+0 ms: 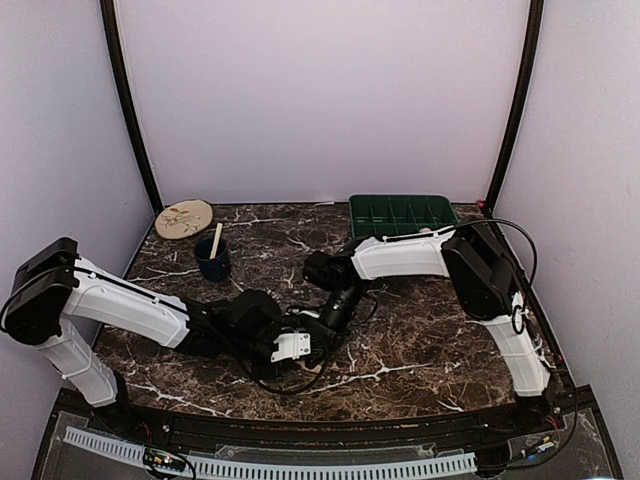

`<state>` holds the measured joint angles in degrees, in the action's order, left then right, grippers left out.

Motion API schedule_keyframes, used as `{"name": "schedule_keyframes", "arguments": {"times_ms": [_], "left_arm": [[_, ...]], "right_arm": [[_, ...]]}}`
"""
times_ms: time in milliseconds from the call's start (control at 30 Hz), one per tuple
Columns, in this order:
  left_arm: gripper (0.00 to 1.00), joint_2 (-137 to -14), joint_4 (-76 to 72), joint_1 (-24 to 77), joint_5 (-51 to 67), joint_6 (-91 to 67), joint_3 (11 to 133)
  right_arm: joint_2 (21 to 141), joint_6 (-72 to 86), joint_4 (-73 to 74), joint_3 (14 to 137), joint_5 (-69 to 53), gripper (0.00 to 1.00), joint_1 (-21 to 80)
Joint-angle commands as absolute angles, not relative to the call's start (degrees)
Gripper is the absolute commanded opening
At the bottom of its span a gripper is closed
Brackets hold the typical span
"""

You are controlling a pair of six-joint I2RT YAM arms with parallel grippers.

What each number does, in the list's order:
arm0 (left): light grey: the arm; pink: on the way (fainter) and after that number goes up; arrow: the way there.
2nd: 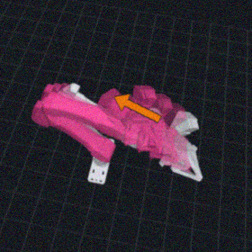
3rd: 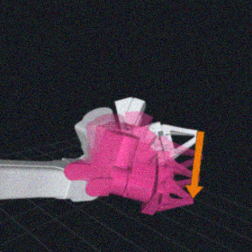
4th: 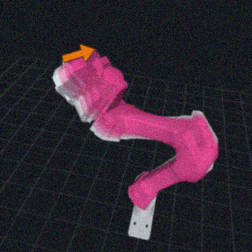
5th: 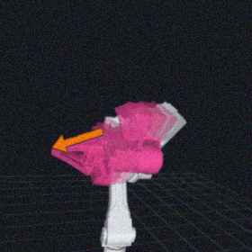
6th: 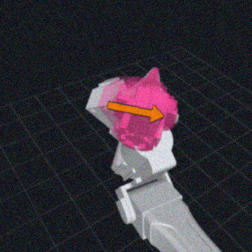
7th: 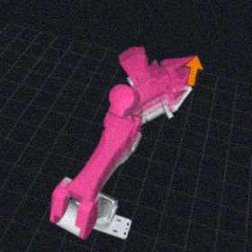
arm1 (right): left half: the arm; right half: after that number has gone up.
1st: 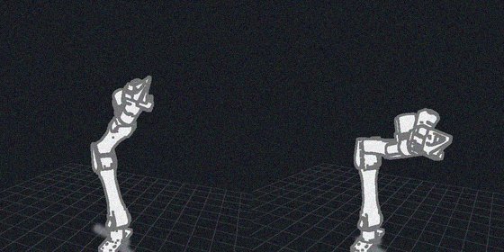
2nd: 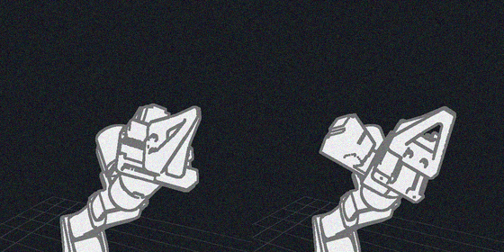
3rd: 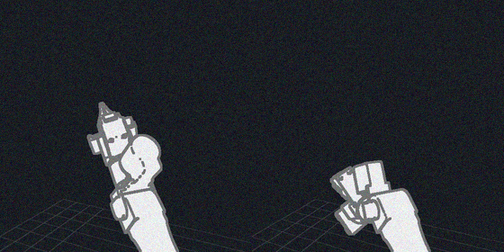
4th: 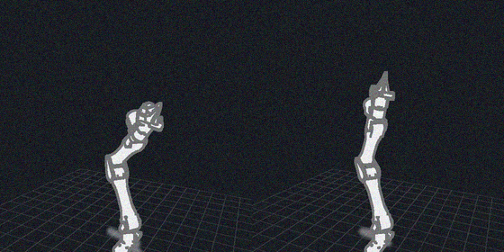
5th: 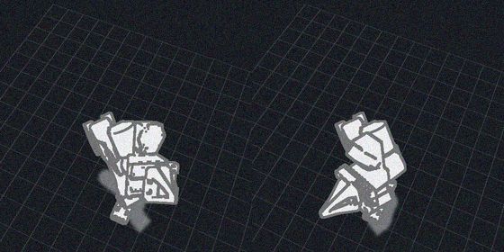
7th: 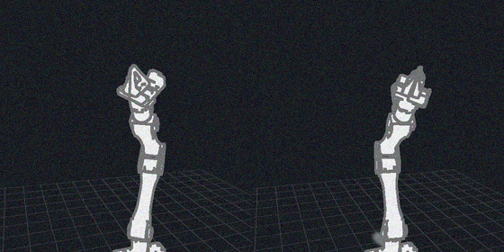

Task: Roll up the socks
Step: Roll the sock at the center of the board.

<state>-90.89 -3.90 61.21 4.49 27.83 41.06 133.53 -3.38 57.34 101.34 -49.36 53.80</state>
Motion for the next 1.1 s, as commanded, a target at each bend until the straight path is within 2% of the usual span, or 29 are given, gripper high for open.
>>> {"name": "schedule_keyframes", "arguments": {"times_ms": [0,167,500,767,1067], "left_arm": [[0.21,-92.1,-1.2,60.5,5.6,28.0,42.7],[0.18,-93.1,0.4,60.1,7.3,28.0,43.9],[0.00,-96.0,9.0,55.9,16.6,27.5,50.0],[0.00,-97.5,12.8,54.3,22.7,27.9,52.2],[0.00,-99.2,16.8,54.0,25.7,28.7,54.9]], "right_arm": [[132.6,-4.0,58.3,100.7,-50.0,0.01,54.1],[132.5,-4.1,58.4,100.4,-49.7,0.01,54.0],[132.0,-4.3,58.6,100.0,-48.6,0.05,53.4],[131.4,-4.0,58.2,99.3,-47.3,0.24,51.7],[127.2,-0.5,50.9,92.4,-49.3,0.30,48.0]]}}
